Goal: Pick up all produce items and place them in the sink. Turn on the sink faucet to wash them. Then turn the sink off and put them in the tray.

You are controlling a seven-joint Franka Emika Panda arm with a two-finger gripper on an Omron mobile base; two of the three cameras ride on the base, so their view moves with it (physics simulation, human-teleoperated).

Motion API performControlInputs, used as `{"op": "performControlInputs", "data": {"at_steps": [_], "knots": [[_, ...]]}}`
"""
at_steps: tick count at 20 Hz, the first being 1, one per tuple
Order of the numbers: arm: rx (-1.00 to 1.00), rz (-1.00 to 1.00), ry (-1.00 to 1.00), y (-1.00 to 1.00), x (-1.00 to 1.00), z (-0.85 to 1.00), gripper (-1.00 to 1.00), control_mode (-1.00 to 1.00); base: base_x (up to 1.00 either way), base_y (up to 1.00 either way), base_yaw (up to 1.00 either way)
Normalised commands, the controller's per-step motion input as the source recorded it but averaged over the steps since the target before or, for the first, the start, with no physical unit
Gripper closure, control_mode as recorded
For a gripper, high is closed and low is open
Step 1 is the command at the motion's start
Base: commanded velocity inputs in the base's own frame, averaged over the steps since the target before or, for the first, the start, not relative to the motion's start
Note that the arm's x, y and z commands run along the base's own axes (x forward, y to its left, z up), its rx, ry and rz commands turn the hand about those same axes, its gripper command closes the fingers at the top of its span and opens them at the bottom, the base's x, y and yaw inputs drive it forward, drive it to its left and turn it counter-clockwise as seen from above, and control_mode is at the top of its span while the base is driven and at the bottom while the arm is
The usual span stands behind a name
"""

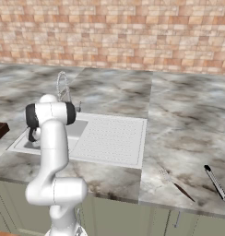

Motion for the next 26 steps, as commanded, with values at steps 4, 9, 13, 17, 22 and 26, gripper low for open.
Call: {"op": "performControlInputs", "data": {"at_steps": [4, 9, 13, 17, 22, 26], "knots": [[0.01, 0.06, -0.03, 0.20, 0.04, -0.10, -1.00, -1.00, 0.00, 0.00, 0.00], [0.00, 0.06, -0.03, 0.16, 0.18, -0.20, -1.00, -1.00, 0.00, 0.00, 0.00], [0.00, 0.05, -0.02, 0.12, 0.27, -0.26, -1.00, -1.00, 0.00, 0.00, 0.00], [0.00, 0.04, 0.00, 0.15, 0.29, -0.20, -1.00, -1.00, 0.00, 0.00, 0.00], [0.00, 0.03, 0.00, 0.22, 0.27, -0.17, -1.00, -1.00, 0.00, 0.00, 0.00], [0.00, 0.03, 0.00, 0.24, 0.23, -0.17, -1.00, -1.00, 0.00, 0.00, 0.00]]}}
